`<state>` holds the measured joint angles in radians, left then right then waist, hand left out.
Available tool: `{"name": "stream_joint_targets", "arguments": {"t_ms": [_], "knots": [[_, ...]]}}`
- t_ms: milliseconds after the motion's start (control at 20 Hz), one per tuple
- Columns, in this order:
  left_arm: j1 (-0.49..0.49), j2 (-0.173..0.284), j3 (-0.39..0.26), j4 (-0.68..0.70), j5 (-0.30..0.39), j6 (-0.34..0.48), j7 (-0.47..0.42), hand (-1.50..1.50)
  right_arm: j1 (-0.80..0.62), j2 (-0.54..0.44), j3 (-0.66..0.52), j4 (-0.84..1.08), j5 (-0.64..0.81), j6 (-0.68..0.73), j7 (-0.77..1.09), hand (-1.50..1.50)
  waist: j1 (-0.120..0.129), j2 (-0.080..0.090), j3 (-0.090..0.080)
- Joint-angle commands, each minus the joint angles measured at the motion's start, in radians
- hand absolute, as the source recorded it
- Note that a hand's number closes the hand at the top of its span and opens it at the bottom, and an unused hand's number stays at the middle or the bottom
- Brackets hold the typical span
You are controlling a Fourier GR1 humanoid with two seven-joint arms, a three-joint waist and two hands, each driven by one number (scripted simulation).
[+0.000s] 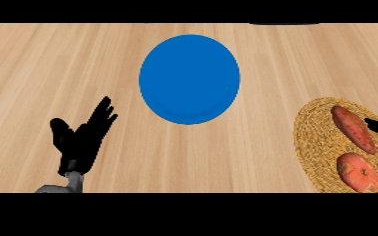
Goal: Pick the squash from the placemat and place it in the plate
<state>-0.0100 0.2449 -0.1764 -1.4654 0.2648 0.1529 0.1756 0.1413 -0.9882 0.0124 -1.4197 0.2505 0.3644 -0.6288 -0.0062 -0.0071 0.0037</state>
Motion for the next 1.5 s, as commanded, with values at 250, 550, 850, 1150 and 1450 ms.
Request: {"name": "stream_joint_targets", "arguments": {"t_ms": [250, 550, 850, 1150, 1450], "knots": [[0.031, -0.054, -0.019, 0.059, -0.049, 0.000, -0.022, 0.00, 0.062, 0.070, -0.028, -0.049, 0.142, -0.068, 0.043, -1.50, 0.000, 0.006, -0.004], [0.014, -0.048, 0.022, 0.099, -0.053, -0.030, -0.035, 0.00, -0.028, 0.149, -0.015, -0.008, 0.222, -0.066, 0.104, -1.50, 0.008, 0.008, -0.004], [0.018, -0.080, -0.009, 0.041, -0.087, 0.009, 0.041, 0.00, 0.038, 0.210, 0.041, -0.081, 0.316, -0.089, 0.143, -1.50, -0.003, 0.005, -0.004], [0.014, -0.063, 0.016, 0.010, -0.086, -0.021, 0.063, 0.00, -0.061, 0.215, 0.086, 0.043, 0.446, -0.094, 0.056, 1.50, 0.009, 0.008, -0.004], [0.023, -0.063, 0.045, -0.007, -0.082, -0.042, 0.082, 0.00, -0.064, 0.256, 0.045, 0.080, 0.505, -0.169, -0.010, 1.50, 0.006, 0.007, -0.004]]}}
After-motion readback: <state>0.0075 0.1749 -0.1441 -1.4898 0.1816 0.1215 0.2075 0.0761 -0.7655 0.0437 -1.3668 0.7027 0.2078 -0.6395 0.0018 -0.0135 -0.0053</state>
